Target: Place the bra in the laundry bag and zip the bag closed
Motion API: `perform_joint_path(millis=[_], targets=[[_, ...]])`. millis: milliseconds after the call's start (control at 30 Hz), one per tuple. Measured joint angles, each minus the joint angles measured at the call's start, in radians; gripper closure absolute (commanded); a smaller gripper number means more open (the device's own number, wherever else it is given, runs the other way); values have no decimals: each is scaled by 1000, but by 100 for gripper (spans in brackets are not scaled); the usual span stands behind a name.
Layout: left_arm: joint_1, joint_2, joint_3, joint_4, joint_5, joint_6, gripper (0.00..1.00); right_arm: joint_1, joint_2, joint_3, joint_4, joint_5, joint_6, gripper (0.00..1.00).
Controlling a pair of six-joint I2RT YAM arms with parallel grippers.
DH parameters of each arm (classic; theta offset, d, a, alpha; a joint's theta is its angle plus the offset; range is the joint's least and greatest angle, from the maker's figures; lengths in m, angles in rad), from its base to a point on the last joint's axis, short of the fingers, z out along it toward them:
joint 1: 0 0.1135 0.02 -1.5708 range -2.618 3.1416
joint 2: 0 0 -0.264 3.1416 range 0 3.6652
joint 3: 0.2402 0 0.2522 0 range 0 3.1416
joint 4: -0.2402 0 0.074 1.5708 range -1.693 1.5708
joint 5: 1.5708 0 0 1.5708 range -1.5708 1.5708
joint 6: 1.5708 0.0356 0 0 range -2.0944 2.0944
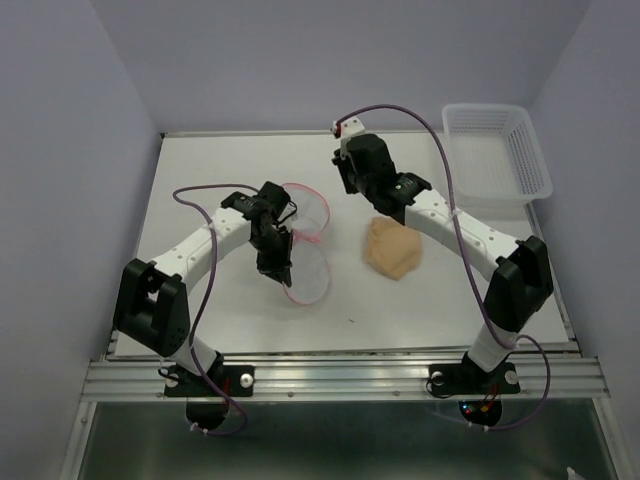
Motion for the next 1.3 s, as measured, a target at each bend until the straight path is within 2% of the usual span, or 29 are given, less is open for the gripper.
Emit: perform_joint_path(millis=[67,133,200,300,467,633,733,867,933,967,1200,1300], targets=[[0,3,0,3,0,-1,100,0,-8,-10,0,-6,-6,71],[2,3,0,4,0,-1,100,0,-2,-13,-5,-54,-12,61],[2,3,0,3,-2,-1,100,0,14,-13,-3,-107,-21,61],[2,3,-2,5,-1,0,100,0,66,-2,1,-196,-32,46],[2,3,-27,14,0,1,100,0,189,33,-1,-321,-57,44],[2,3,-47,14,0,6,100,0,282,82,-3,-350,-65,41],[2,3,-48,14,0,9,100,0,317,115,-1,-350,-69,45],[2,3,-48,13,-1,15,100,-1,352,146,2,-350,-72,85],[2,3,-48,13,-3,18,100,-1,353,146,-3,-350,-68,92],[2,3,-48,11,-4,19,100,-2,353,146,-1,-349,-71,99],[2,1,-48,2,-27,21,100,-7,345,146,-2,-232,-70,99],[3,1,-47,2,-39,18,100,-21,294,118,-6,-171,-63,99]])
